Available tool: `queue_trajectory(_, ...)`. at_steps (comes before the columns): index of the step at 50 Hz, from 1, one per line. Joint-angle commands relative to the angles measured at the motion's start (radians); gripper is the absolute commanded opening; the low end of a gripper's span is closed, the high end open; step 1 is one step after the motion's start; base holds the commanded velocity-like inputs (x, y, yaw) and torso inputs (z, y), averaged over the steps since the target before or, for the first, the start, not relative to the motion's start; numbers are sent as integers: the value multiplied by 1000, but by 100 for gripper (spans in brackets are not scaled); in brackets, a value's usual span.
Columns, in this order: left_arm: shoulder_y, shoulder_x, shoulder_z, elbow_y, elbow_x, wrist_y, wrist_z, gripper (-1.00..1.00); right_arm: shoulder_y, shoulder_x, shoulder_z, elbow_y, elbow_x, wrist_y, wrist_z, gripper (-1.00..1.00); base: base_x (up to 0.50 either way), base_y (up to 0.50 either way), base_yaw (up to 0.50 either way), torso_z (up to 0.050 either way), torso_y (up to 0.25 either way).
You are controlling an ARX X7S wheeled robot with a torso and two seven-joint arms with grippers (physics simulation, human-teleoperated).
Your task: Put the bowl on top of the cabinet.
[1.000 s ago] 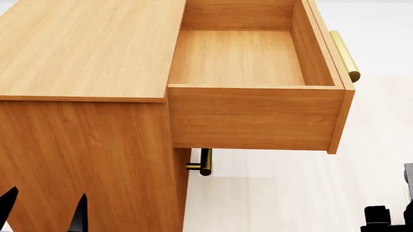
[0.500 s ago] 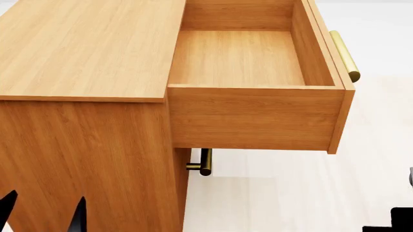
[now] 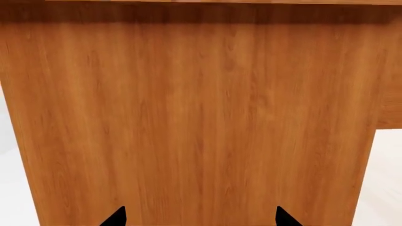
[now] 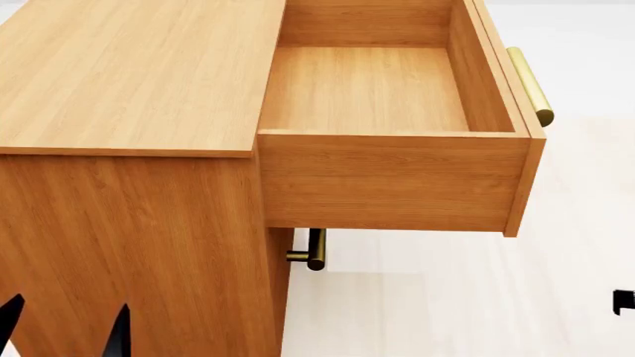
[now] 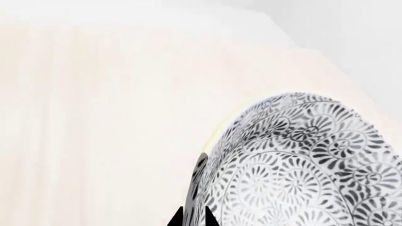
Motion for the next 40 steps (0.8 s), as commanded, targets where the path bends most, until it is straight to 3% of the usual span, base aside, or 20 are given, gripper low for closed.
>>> queue_trajectory(1,10,-12,8,43,-2,-15,-13,100,97,155,181,-271,259,259,233,-100,0,0,0,0,0)
queue_trajectory(10,25,-23,-12,41,-14,-8,-16,100,231,186,209,-303,364,345,297,-100,0,0,0,0,1)
queue_trajectory(20,12,-27,-23,13,-30,-8,-8,100,466,164,124,-275,385,468,335,-100,0,0,0,0,0)
queue_trajectory(30,26,-26,9,24,-5,-22,-25,100,915,61,-204,-132,329,528,338,-100,0,0,0,0,0)
queue_trajectory(36,33,-22,3,23,-16,-17,-28,100,1196,-49,-416,-24,204,532,225,-100,0,0,0,0,2)
queue_trajectory(40,44,-34,3,44,7,-24,-50,100,1274,-110,-471,27,162,509,201,-100,0,0,0,0,0)
